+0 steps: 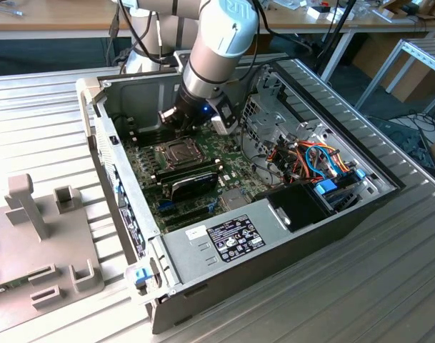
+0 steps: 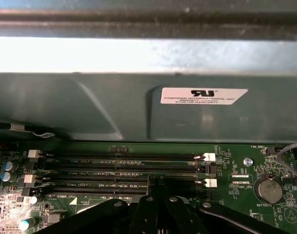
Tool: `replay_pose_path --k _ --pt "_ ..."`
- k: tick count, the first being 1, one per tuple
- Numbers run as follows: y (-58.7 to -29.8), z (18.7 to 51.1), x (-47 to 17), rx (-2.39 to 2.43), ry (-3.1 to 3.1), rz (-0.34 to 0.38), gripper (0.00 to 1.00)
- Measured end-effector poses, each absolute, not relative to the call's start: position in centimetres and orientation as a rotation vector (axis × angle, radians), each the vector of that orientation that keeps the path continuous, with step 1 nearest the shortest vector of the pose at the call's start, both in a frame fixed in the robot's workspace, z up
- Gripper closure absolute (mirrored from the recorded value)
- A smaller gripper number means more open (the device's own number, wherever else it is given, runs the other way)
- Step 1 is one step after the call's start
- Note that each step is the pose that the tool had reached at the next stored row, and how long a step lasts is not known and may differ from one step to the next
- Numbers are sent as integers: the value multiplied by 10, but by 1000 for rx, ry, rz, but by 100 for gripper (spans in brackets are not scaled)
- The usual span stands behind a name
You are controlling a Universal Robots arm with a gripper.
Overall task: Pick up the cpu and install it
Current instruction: 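Install the first cpu locking lever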
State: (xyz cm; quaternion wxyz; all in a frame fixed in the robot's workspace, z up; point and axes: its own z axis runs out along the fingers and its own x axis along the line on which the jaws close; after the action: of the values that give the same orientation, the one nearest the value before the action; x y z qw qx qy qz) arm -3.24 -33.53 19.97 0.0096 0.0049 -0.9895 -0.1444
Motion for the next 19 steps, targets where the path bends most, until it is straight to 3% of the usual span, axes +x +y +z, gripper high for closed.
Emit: replay_pose_path --k 19 --pt "-331 212 -53 16 -3094 -456 89"
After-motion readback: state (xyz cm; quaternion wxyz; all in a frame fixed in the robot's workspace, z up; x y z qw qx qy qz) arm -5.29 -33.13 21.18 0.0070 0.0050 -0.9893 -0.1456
